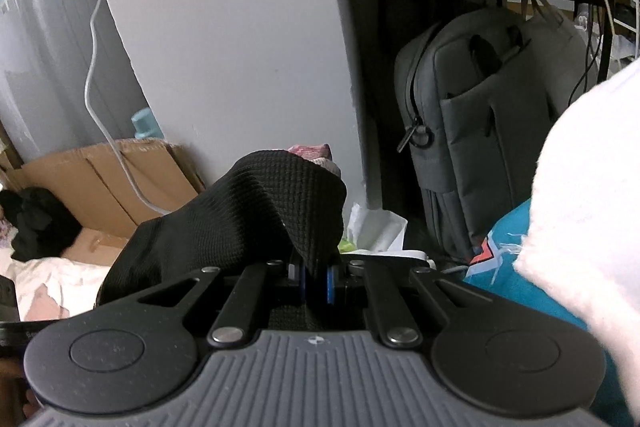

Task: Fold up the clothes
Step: 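Hold the black sweater in the left tool while the right tool holds the knit garment raised, then open the right tool to release the black knit garment while the left tool keeps the sweater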

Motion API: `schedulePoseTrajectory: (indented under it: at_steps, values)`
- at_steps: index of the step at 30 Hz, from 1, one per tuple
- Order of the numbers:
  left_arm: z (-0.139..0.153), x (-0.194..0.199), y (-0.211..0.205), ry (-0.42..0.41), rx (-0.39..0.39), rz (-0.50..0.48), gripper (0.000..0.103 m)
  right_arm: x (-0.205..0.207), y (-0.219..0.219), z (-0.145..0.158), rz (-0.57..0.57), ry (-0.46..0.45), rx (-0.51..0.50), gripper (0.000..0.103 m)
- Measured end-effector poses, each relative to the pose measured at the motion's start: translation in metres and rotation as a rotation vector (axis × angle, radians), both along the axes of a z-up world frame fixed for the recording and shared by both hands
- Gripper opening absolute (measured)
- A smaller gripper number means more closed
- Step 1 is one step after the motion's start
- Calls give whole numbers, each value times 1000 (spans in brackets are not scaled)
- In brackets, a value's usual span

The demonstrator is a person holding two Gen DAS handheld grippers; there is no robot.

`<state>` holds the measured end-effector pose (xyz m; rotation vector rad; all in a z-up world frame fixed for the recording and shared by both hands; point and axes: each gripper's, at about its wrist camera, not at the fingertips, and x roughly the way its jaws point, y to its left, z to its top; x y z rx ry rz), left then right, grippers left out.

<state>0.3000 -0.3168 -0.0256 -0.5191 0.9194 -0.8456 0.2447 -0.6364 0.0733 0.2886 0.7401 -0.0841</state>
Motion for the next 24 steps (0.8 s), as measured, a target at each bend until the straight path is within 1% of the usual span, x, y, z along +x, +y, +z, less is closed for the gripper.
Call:
schedulePoseTrajectory:
  at_steps: [5, 10, 13, 14, 15, 17, 20, 24]
  values:
    - [-20, 6, -3, 47, -23, 21, 29, 9, -4, -20, -12, 31, -3, 10]
    - [-28, 11, -5, 57, -28, 22, 31, 16, -7, -33, -20, 54, -6, 11]
    - [-31, 17, -7, 83, -19, 15, 43, 20, -10, -40, -56, 79, -3, 13]
    - [-33, 19, -7, 102, -18, 15, 49, 21, -11, -39, -83, 91, -8, 21]
    - [-33, 22, -7, 119, -14, 20, 57, 22, -12, -38, -116, 107, -18, 33]
    - [-31, 25, -4, 146, 4, 43, 59, 24, -15, -34, -184, 137, -39, 43]
    - [-21, 25, 1, 129, 24, 51, 58, 21, -19, -19, -226, 121, -46, 44]
    - [-10, 25, 10, 121, 44, 85, 59, 13, -18, 2, -227, 98, -56, 44]
